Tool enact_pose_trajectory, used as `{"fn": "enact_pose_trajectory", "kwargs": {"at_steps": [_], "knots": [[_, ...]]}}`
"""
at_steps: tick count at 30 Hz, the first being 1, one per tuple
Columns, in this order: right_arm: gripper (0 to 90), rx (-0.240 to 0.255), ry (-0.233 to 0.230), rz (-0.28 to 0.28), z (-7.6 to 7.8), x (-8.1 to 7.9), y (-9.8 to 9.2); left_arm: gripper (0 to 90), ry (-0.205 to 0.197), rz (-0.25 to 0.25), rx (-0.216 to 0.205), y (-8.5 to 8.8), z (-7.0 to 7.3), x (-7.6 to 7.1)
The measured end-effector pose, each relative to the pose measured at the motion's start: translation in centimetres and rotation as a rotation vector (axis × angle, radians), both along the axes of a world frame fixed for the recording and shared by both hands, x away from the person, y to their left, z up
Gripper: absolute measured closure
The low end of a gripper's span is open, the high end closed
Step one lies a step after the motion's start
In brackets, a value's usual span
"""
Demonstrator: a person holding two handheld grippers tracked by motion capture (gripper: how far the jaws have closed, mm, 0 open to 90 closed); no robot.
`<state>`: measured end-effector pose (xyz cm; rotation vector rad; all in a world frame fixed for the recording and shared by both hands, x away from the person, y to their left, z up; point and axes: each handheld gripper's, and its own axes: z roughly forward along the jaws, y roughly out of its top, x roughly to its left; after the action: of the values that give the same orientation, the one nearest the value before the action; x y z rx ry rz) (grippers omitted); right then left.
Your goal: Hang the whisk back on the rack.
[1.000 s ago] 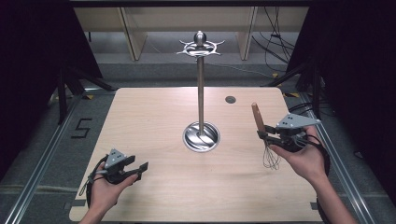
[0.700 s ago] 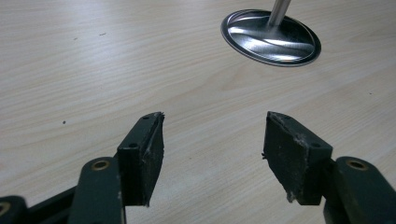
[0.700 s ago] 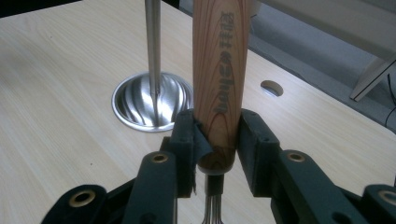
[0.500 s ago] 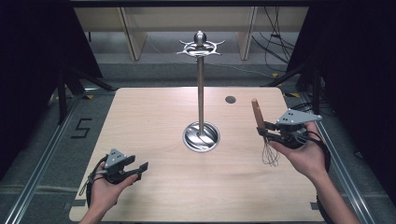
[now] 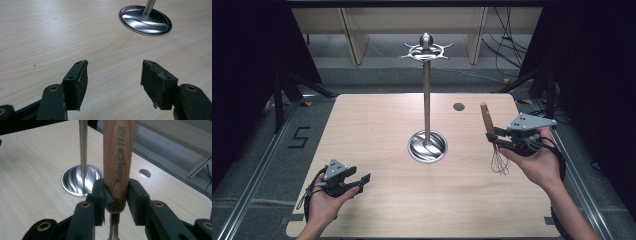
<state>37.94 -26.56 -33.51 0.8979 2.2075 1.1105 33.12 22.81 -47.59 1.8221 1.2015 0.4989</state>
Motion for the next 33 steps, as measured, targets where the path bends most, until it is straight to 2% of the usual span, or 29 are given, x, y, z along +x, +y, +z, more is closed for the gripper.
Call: {"fn": "enact_pose_trajectory", "kwargs": {"at_steps": [2,3,4,7,8,9,13,14,15,16,19,20,22,23,24,25,26,27,28,31,32,33], "knots": [[69.9,0.018,-0.013,-0.006,0.0,0.0,0.2,37.3,0.001,0.005,-0.008,-0.1,0.0,0.0],[69.9,0.01,-0.021,-0.002,0.1,0.1,0.1,37.3,0.0,-0.008,-0.004,0.0,0.0,0.0],[69.9,-0.007,-0.02,0.009,0.3,0.2,0.0,37.3,0.0,-0.007,-0.005,0.0,0.0,0.1],[69.9,0.012,-0.01,-0.004,0.3,0.1,0.3,37.3,0.002,0.001,-0.011,0.0,0.0,0.0],[69.9,0.003,-0.04,0.002,0.3,0.3,0.2,37.3,0.001,-0.005,-0.002,0.0,0.0,0.1],[69.9,0.012,-0.02,0.004,0.3,0.2,0.3,37.3,0.0,0.001,-0.005,0.0,0.0,0.0],[69.9,0.014,-0.013,0.009,0.4,0.2,0.5,37.3,0.002,-0.003,-0.009,0.0,-0.1,0.1],[69.9,0.001,-0.013,0.01,0.5,0.2,0.4,37.3,0.0,-0.005,-0.006,0.0,0.0,0.1],[69.9,0.01,0.002,0.005,0.5,0.1,0.5,37.3,-0.001,-0.007,-0.006,0.0,0.0,0.1],[69.9,0.003,-0.009,0.008,0.6,0.2,0.5,37.3,-0.002,-0.003,-0.006,0.0,0.0,0.1],[69.9,0.0,-0.004,0.024,0.7,0.3,0.5,37.2,0.001,-0.001,-0.008,0.0,-0.1,0.1],[69.9,0.009,-0.028,0.007,0.7,0.3,0.6,37.3,0.001,-0.001,-0.008,0.0,-0.1,0.1],[69.9,0.026,0.0,-0.004,0.7,0.2,0.8,37.3,0.001,-0.001,-0.009,-0.1,-0.1,0.1],[69.9,-0.005,-0.019,0.019,1.0,0.4,0.5,37.3,0.001,0.0,-0.01,-0.1,-0.1,0.1],[69.9,-0.003,-0.014,0.018,1.1,0.4,0.6,37.3,0.002,0.0,-0.009,-0.1,-0.1,0.1],[69.9,0.003,-0.035,0.019,1.0,0.5,0.7,37.3,0.002,0.0,-0.01,-0.1,-0.1,0.1],[69.9,0.009,-0.001,0.018,1.2,0.4,0.7,37.2,0.002,-0.001,-0.01,-0.1,-0.1,0.1],[69.9,-0.006,-0.027,0.024,1.3,0.6,0.6,37.3,0.002,0.0,-0.01,-0.1,-0.1,0.1],[69.9,-0.001,-0.042,0.018,1.4,0.6,0.7,37.3,0.002,0.0,-0.01,-0.1,-0.1,0.1],[69.9,0.013,-0.011,0.028,1.6,0.7,0.9,37.3,0.0,0.0,-0.01,0.0,-0.1,0.1],[69.9,0.004,-0.033,0.026,1.7,0.7,0.8,37.3,-0.001,0.001,-0.01,0.0,-0.1,0.1],[69.9,0.001,-0.023,0.032,1.8,0.8,0.9,37.3,-0.001,0.001,-0.01,0.0,-0.1,0.1]]}}
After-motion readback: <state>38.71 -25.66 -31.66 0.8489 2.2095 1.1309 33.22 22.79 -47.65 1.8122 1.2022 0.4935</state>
